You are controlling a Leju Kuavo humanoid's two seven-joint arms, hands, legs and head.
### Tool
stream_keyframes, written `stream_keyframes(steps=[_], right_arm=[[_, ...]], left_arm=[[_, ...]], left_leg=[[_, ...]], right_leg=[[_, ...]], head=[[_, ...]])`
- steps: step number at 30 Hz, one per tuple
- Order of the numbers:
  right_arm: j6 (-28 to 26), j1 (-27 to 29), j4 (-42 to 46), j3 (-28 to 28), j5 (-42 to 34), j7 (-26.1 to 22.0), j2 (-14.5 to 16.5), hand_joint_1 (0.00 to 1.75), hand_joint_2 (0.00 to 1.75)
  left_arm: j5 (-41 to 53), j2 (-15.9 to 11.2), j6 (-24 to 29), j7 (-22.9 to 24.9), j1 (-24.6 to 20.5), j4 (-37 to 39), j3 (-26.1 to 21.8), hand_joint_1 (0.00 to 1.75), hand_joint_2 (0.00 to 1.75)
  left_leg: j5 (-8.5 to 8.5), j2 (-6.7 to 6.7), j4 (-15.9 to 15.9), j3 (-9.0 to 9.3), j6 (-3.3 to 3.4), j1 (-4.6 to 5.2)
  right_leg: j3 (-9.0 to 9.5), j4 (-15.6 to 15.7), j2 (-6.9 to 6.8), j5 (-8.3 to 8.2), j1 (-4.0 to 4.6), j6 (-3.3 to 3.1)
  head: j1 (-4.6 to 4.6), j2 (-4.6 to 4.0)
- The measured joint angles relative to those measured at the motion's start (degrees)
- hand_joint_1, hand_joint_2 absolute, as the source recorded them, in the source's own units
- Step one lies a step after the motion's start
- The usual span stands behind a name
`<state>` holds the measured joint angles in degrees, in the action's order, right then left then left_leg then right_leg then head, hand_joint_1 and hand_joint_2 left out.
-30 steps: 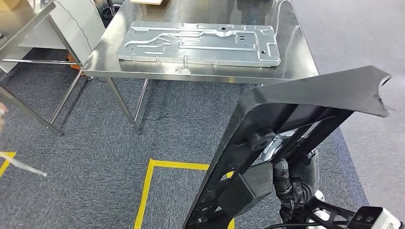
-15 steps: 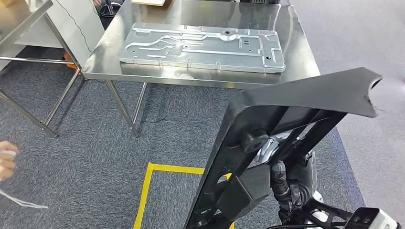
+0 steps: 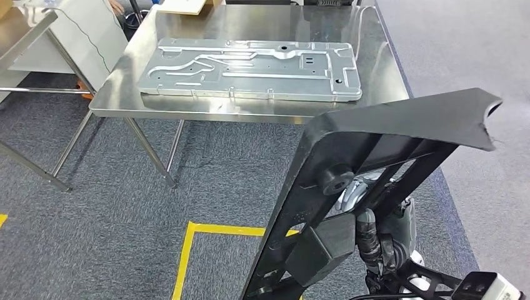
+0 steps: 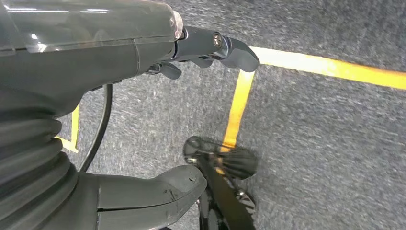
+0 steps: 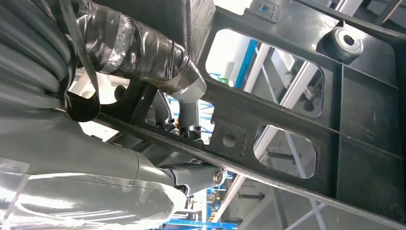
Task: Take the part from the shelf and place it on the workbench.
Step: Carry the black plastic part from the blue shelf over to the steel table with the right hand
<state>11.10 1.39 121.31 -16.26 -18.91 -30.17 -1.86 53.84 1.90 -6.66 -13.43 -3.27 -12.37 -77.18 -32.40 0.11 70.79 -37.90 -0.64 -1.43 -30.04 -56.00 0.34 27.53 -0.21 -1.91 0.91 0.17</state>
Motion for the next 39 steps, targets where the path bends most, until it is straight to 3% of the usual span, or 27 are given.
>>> stream_keyframes(steps=[2,3,5,8,9,10,12,13,14,15,17,19,21,24,25,27,28,29,30,31,32,34,37,39], right_arm=[[0.04,-0.01,-0.01,0.0,-0.02,-0.03,0.0,1.75,1.75],[0.05,-0.01,-0.01,0.0,-0.06,-0.06,0.01,1.75,1.75],[0.05,0.02,-0.02,0.0,-0.12,-0.1,0.01,1.75,1.75],[0.05,0.1,0.02,0.0,-0.16,-0.11,0.01,1.75,1.75],[0.05,0.08,0.05,0.0,-0.17,-0.14,0.0,1.75,1.75],[0.05,0.09,0.08,0.0,-0.17,-0.16,0.0,1.75,1.75],[0.05,0.23,0.09,0.01,-0.17,-0.21,-0.01,1.75,1.75],[0.05,0.34,0.09,0.01,-0.17,-0.21,-0.01,1.75,1.75],[0.05,0.42,0.09,0.01,-0.17,-0.21,-0.01,1.75,1.75],[0.05,0.45,0.09,0.02,-0.17,-0.21,-0.01,1.75,1.75],[0.05,0.44,0.09,0.01,-0.17,-0.21,-0.01,1.75,1.75],[0.07,0.41,0.07,0.0,-0.17,-0.21,-0.01,1.75,1.75],[0.11,0.41,0.06,0.01,-0.17,-0.18,-0.01,1.75,1.75],[0.31,0.4,0.1,0.02,-0.19,-0.17,-0.02,1.75,1.75],[0.37,0.4,0.11,0.02,-0.22,-0.17,-0.01,1.75,1.75],[0.41,0.42,0.1,0.02,-0.3,-0.16,0.0,1.75,1.75],[0.45,0.48,0.09,0.02,-0.34,-0.15,0.01,1.75,1.75],[0.52,0.53,0.09,0.02,-0.37,-0.14,0.01,1.75,1.75],[0.58,0.58,0.09,0.02,-0.39,-0.14,0.0,1.75,1.75],[0.64,0.6,0.09,0.02,-0.41,-0.14,0.01,1.75,1.75],[0.66,0.62,0.09,0.02,-0.42,-0.14,0.02,1.75,1.75],[0.62,0.59,0.08,0.02,-0.43,-0.1,0.05,1.75,1.75],[0.42,0.59,0.07,0.01,-0.43,-0.07,0.09,1.75,1.75],[0.36,0.54,0.08,0.02,-0.42,-0.07,0.09,1.75,1.75]], left_arm=[[0.01,-0.04,-0.03,-0.04,-0.01,0.0,0.0,0.0,1.75],[0.01,-0.06,-0.04,-0.09,-0.02,0.0,0.0,0.0,1.75],[0.02,-0.1,-0.06,-0.19,-0.02,0.0,0.0,0.0,1.75],[0.04,-0.07,-0.08,-0.36,-0.01,0.0,0.0,0.0,1.75],[0.05,-0.05,-0.08,-0.39,-0.04,0.0,0.0,0.0,1.75],[0.07,-0.04,-0.09,-0.41,-0.07,0.0,0.0,0.0,1.75],[0.1,-0.04,-0.09,-0.43,-0.09,0.0,0.0,0.0,1.75],[0.12,-0.04,-0.09,-0.43,-0.07,0.0,0.0,0.0,1.75],[0.14,-0.04,-0.09,-0.43,-0.04,0.0,0.0,0.0,1.75],[0.15,-0.03,-0.09,-0.43,-0.03,0.0,0.0,0.0,1.75],[0.16,-0.02,-0.09,-0.43,-0.01,0.0,0.0,0.0,1.75],[0.16,0.03,-0.11,-0.43,-0.08,0.0,0.0,0.0,1.75],[0.18,0.09,-0.16,-0.43,-0.17,0.0,0.0,0.0,1.75],[0.19,0.14,-0.25,-0.48,-0.3,0.0,0.0,0.0,1.75],[0.19,0.13,-0.26,-0.5,-0.34,0.0,0.0,0.0,1.75],[0.19,0.1,-0.27,-0.51,-0.3,0.0,0.0,0.0,1.75],[0.19,0.09,-0.28,-0.51,-0.2,0.0,0.0,0.0,1.75],[0.19,0.08,-0.3,-0.51,-0.08,0.0,0.0,0.0,1.75],[0.19,0.09,-0.32,-0.51,0.01,0.0,0.0,0.0,1.75],[0.19,0.08,-0.33,-0.52,0.05,0.0,0.0,0.0,1.75],[0.19,0.05,-0.33,-0.54,0.06,0.0,0.0,0.0,1.75],[0.19,0.01,-0.32,-0.56,0.02,0.0,-0.01,0.0,1.75],[0.19,0.02,-0.32,-0.59,0.03,0.0,-0.02,0.0,1.75],[0.19,0.03,-0.32,-0.62,0.03,0.0,-0.02,0.0,1.75]], left_leg=[[5.2,-0.04,-7.61,2.53,0.65,0.28],[6.66,-0.07,-10.89,3.75,0.95,0.47],[7.12,-0.15,-13.62,4.74,1.41,0.82],[6.85,-0.21,-14.1,5.09,2.14,0.68],[6.74,-0.2,-14.28,5.4,2.48,0.55],[6.59,-0.17,-14.43,5.73,2.8,0.45],[6.06,-0.12,-14.38,6.18,3.21,0.47],[5.77,-0.12,-14.34,6.44,3.25,0.49],[5.43,-0.15,-14.3,6.81,3.2,0.48],[5.04,-0.19,-14.27,7.32,3.11,0.46],[4.17,-0.32,-14.33,8.54,2.77,0.37],[3.45,-0.45,-14.46,9.24,2.12,0.43],[3.18,-0.44,-15.02,9.6,1.41,0.47],[2.1,-0.29,-14.14,9.99,0.58,0.45],[0.86,-0.28,-11.58,8.91,0.37,0.44],[-2.24,-0.27,-3.35,4.28,0.03,0.37],[-3.1,-0.27,0.37,1.77,-0.12,0.36],[-2.8,-0.26,2.22,0.1,-0.21,0.34],[-1.26,-0.26,1.77,-0.42,-0.23,0.33],[1.33,-0.25,-1.03,0.23,-0.15,0.32],[4.2,-0.24,-5.15,1.6,0.01,0.31],[7.3,-0.27,-12.03,4.19,0.51,0.52],[6.88,-0.39,-13.98,5.08,1.69,0.68],[6.53,-0.43,-14.28,5.81,2.59,0.56]], right_leg=[[1.14,0.03,0.11,0.86,0.14,0.27],[1.45,-0.03,0.19,1.25,0.24,0.52],[1.49,-0.08,0.33,1.72,0.33,1.11],[1.53,-0.48,0.32,2.41,0.16,2.08],[0.92,-2.05,0.25,3.3,0.08,2.42],[-0.46,-4.92,0.18,4.67,-0.04,2.71],[-5.27,-13.13,0.07,7.75,-0.25,3.16],[-7.52,-16.3,0.04,8.26,-0.38,3.32],[-8.84,-17.45,0.01,7.52,-0.49,3.42],[-9.08,-16.4,-0.01,5.59,-0.56,3.45],[-6.67,-9.1,-0.09,0.16,-0.58,3.12],[-4.3,-3.18,-0.2,-2.37,-0.23,2.5],[-3.55,-1.56,-0.14,-2.03,0.13,1.93],[-2.16,-0.11,-0.02,-1.82,-0.41,0.97],[-1.6,0.25,-0.09,-1.7,-0.59,0.62],[-0.97,0.39,-0.23,-1.19,-0.5,0.2],[-0.72,0.38,-0.2,-0.91,-0.47,0.16],[-0.37,0.37,-0.13,-0.57,-0.45,0.18],[0.1,0.35,-0.07,-0.19,-0.45,0.25],[0.75,0.34,-0.01,0.26,-0.46,0.38],[1.38,0.36,0.01,0.75,-0.47,0.58],[2.23,0.36,0.08,1.72,-0.26,1.2],[2.55,0.26,0.23,2.03,-0.08,2.17],[2.19,-1.66,0.1,2.74,-0.24,2.73]], head=[[-0.02,0.0],[-0.01,0.0],[-0.01,0.0],[-0.01,0.0],[-0.02,0.0],[-0.02,0.0],[-0.02,0.0],[-0.03,0.0],[-0.02,0.0],[-0.02,0.0],[-0.03,0.0],[-0.02,0.0],[0.0,0.0],[0.01,0.0],[0.02,0.0],[0.03,0.0],[0.03,0.0],[0.04,0.0],[0.04,0.0],[0.03,0.0],[0.03,0.0],[0.03,0.0],[0.03,0.0],[0.02,0.0]])
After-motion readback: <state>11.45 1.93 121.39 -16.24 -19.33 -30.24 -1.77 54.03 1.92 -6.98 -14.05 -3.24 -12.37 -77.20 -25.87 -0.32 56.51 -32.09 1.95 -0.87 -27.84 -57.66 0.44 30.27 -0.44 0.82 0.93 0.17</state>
